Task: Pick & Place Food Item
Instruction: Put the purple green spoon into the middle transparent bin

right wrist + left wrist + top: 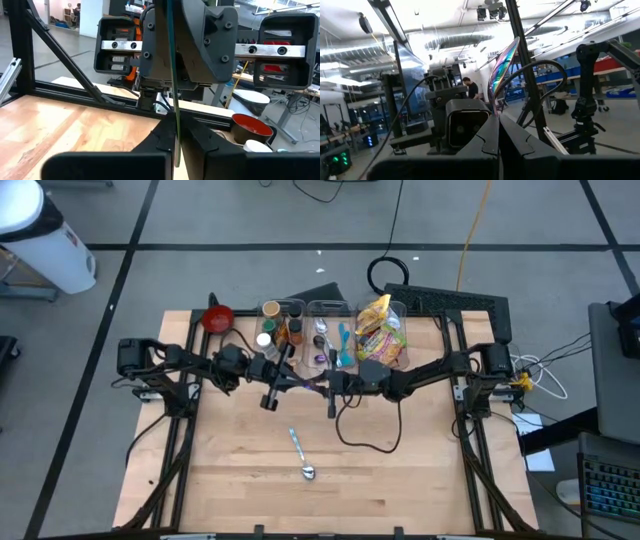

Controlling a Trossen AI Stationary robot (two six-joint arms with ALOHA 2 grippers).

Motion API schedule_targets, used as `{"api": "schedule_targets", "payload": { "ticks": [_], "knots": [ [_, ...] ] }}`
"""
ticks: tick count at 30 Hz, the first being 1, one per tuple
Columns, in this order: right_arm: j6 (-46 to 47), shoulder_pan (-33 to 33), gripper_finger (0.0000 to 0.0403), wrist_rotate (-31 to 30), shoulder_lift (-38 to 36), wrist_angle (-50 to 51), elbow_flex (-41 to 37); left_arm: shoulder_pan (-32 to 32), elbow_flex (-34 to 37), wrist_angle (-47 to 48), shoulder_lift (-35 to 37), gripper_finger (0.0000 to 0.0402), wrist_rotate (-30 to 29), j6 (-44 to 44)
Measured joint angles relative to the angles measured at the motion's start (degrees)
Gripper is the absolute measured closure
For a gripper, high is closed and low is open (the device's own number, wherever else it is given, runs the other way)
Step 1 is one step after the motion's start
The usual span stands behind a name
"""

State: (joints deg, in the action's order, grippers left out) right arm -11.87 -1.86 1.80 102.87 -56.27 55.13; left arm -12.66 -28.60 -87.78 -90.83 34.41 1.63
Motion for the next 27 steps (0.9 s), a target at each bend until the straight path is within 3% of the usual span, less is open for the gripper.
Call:
{"api": "schedule_targets", "payload": {
  "ticks": [4, 8, 14, 20, 24, 27],
  "knots": [
    [1.0, 0.0, 0.0395, 0.0, 0.0, 0.2, 0.0, 0.1, 0.0, 0.7, 0.0, 0.0390, 0.0, -1.5],
    [2.1, 0.0, 0.0399, -0.1, -0.2, 0.3, 0.0, 0.9, 0.0, 1.1, 0.3, 0.0364, -4.6, -4.3],
    [2.3, -0.2, 0.0400, -0.2, -0.7, 3.2, 0.0, 1.9, 0.0, 2.1, 0.7, 0.0280, -7.3, -5.3],
    [5.5, -1.2, 0.0401, -0.2, -5.7, 13.6, 0.0, 0.6, 0.0, 6.7, 3.2, 0.0188, -6.5, -4.6],
    [8.0, -2.1, 0.0402, -0.8, -9.5, 21.5, 0.0, -0.5, 0.0, 16.0, 8.0, 0.0158, -6.2, -4.5],
    [10.7, -2.7, 0.0402, -5.0, -11.1, 24.7, -0.3, -0.9, 0.0, 26.5, 12.8, 0.0155, -9.2, -1.0]
  ]
}}
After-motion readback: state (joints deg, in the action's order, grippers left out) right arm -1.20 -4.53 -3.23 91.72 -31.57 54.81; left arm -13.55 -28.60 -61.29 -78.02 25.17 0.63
